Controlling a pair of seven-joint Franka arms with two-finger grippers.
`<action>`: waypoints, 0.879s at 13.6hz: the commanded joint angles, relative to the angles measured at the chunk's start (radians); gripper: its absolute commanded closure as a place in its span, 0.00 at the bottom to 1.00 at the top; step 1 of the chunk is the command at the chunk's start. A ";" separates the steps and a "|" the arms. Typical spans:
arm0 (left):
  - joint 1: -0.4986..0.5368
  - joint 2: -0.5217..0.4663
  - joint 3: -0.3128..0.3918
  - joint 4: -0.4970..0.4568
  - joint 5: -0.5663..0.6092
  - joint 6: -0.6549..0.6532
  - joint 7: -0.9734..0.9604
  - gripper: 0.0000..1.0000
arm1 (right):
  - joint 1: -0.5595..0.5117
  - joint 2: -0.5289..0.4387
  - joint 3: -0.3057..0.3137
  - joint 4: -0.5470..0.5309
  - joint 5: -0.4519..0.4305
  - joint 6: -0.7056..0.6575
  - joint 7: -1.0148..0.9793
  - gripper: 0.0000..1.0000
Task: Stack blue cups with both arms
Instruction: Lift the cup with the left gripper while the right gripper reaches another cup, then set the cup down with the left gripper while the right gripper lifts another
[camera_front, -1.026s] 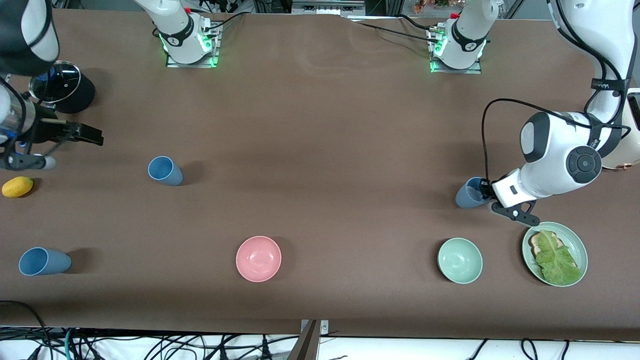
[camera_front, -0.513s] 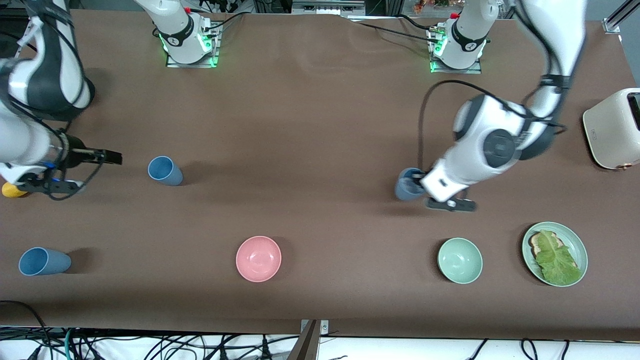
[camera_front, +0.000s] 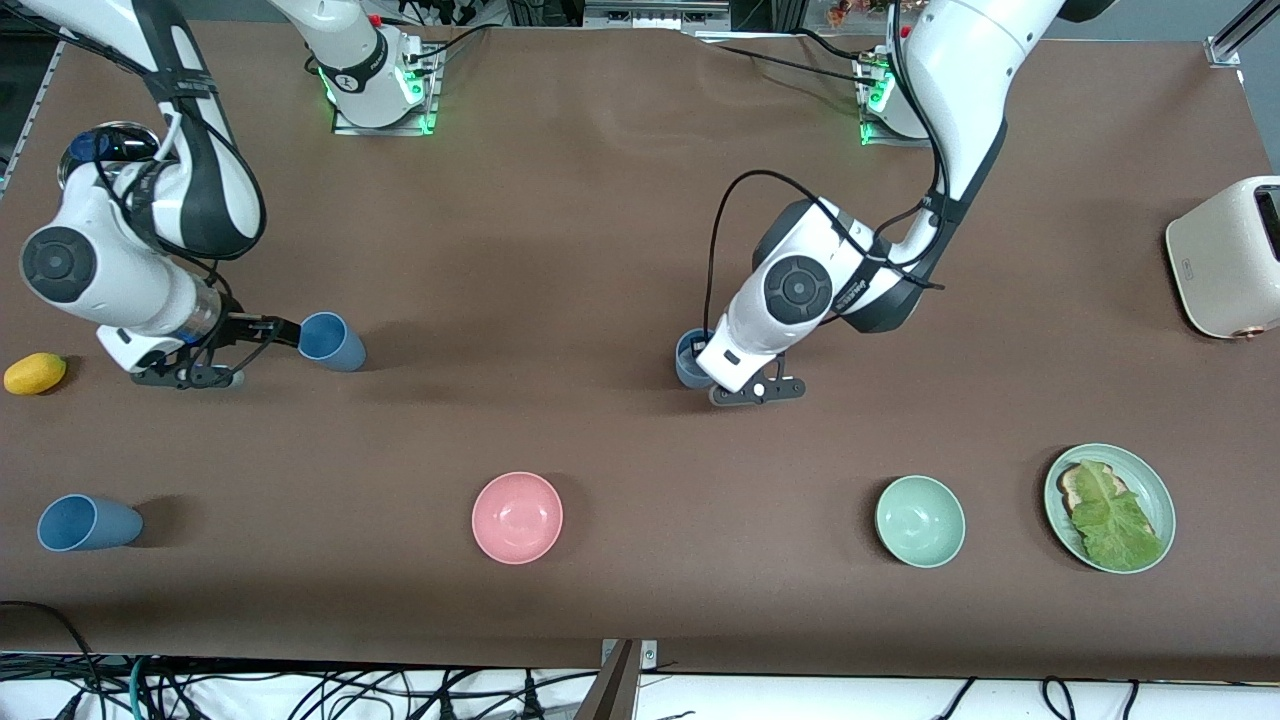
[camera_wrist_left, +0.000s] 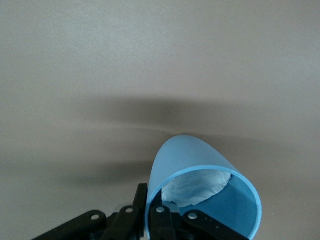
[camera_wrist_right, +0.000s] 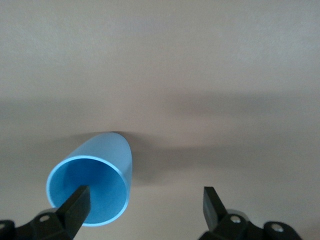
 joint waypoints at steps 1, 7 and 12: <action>-0.002 0.011 0.003 0.033 0.020 -0.018 -0.023 0.39 | -0.009 -0.001 0.009 -0.037 -0.013 0.025 -0.016 0.00; 0.020 -0.098 0.005 0.042 0.030 -0.163 -0.014 0.00 | -0.009 0.036 0.009 -0.041 -0.016 0.023 -0.055 0.00; 0.135 -0.234 0.003 0.059 0.034 -0.357 0.167 0.00 | -0.009 0.063 0.009 -0.035 -0.013 0.019 -0.052 0.24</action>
